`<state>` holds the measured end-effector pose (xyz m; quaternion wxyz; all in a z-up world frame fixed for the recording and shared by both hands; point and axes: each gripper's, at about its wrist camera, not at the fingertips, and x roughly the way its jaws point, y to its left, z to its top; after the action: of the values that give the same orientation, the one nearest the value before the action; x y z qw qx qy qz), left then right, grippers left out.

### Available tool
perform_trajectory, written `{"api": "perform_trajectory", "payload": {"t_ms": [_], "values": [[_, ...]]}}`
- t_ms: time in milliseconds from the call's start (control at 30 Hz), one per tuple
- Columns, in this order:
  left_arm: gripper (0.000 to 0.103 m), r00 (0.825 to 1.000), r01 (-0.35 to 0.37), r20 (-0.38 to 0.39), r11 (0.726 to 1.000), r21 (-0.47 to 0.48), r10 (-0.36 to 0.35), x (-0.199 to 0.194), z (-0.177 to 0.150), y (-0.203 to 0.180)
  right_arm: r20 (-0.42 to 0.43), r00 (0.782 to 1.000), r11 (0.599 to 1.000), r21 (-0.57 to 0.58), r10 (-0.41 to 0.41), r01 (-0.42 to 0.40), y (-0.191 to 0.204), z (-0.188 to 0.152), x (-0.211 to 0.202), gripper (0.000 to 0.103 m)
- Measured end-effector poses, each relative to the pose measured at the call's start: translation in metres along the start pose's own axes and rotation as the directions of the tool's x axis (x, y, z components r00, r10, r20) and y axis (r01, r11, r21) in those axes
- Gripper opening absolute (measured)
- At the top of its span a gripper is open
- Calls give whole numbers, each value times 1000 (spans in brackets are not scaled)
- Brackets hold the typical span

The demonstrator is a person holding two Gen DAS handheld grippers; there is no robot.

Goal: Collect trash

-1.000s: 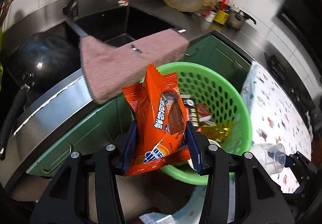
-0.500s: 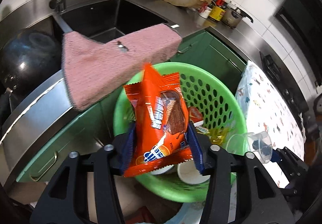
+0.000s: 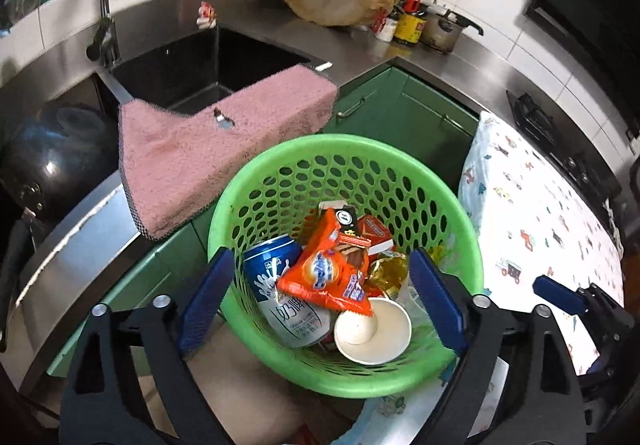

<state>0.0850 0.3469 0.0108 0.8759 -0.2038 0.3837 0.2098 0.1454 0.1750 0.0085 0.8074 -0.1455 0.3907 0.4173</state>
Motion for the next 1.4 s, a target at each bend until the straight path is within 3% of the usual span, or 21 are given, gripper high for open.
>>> {"api": "perform_trajectory", "payload": {"t_ms": [300, 567, 800, 1067, 1400], "values": [[97, 999, 17, 47, 995, 99, -22, -36, -30, -38, 31, 989, 989, 15, -144, 144, -14, -39, -56, 89], [97, 995, 36, 87, 975, 218, -56, -64, -67, -83, 27, 952, 950, 83, -305, 302, -40, -91, -107, 92], [97, 988, 53, 125, 954, 296, -93, -90, -100, -118, 13, 933, 919, 178, -360, 352, -58, -129, -141, 93], [97, 984, 97, 109, 934, 344, -142, -98, -129, -149, 10, 913, 875, 292, -407, 387, -74, -172, -180, 94], [97, 977, 108, 129, 911, 399, -173, -113, -151, -178, 19, 886, 833, 349, -464, 429, -83, -197, -212, 94]]}}
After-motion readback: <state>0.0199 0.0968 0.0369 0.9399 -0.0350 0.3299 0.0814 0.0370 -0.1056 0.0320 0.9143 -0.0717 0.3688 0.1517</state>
